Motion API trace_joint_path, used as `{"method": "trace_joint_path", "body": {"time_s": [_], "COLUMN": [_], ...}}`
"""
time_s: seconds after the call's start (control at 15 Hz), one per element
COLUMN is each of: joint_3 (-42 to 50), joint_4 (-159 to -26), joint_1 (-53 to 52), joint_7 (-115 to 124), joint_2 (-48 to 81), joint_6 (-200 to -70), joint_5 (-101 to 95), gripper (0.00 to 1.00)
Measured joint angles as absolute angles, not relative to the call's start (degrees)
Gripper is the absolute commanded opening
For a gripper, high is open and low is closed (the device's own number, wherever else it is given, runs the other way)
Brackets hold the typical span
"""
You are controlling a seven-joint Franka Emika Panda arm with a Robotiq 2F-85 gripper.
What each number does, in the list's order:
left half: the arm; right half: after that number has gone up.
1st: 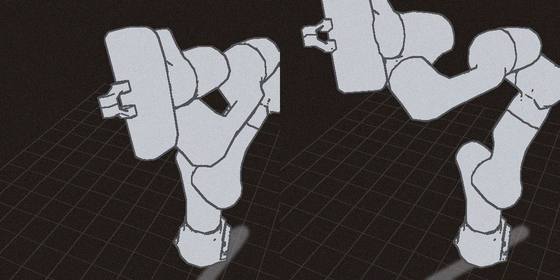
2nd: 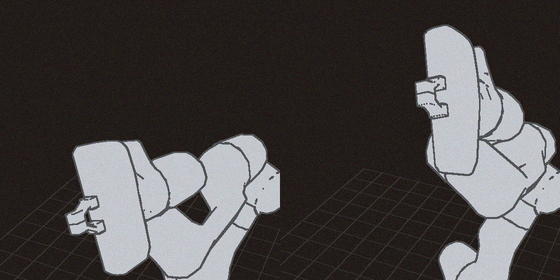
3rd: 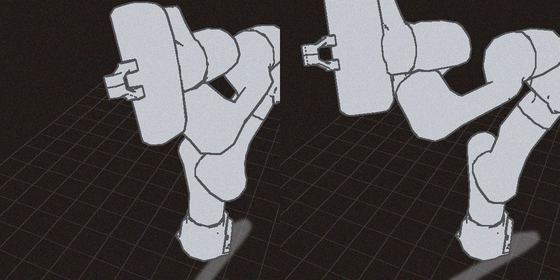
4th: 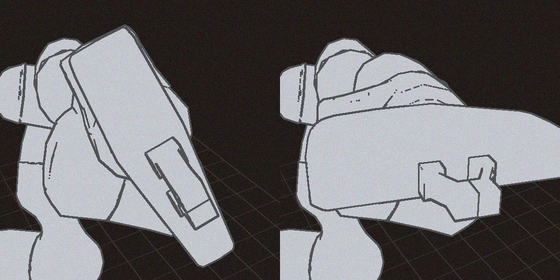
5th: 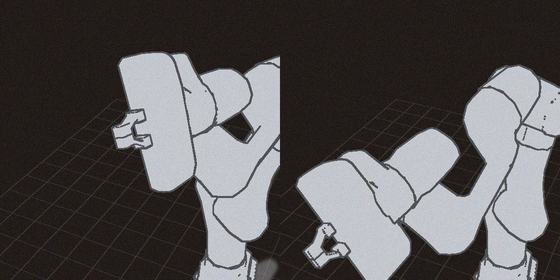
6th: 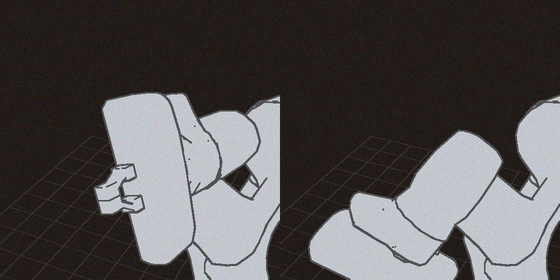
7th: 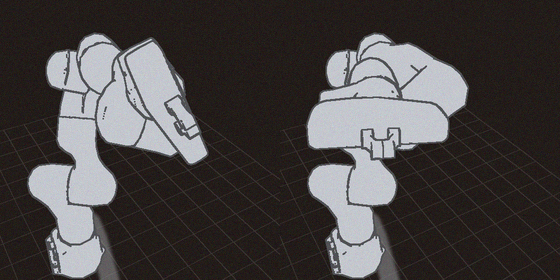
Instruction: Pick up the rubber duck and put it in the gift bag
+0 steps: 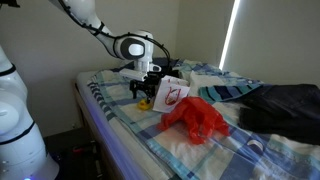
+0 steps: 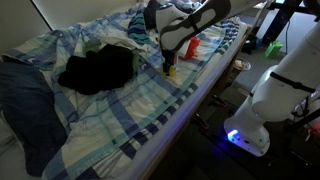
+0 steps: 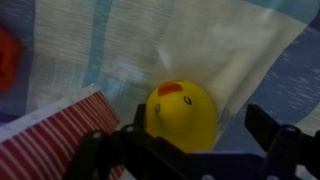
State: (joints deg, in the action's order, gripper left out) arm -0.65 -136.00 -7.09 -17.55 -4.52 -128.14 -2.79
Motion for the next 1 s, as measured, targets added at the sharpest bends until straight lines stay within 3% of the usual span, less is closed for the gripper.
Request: {"method": "trace_joint_path", "body": {"time_s": [1.0], "joint_3": [-0.66], "joint_4": [-136.73], "joint_1": [-6.06], "joint_7": [-17.55], "joint_2": [-1.19], "joint_6": [-136.35], "joint_5": [-2.78], "gripper": [1.0]}}
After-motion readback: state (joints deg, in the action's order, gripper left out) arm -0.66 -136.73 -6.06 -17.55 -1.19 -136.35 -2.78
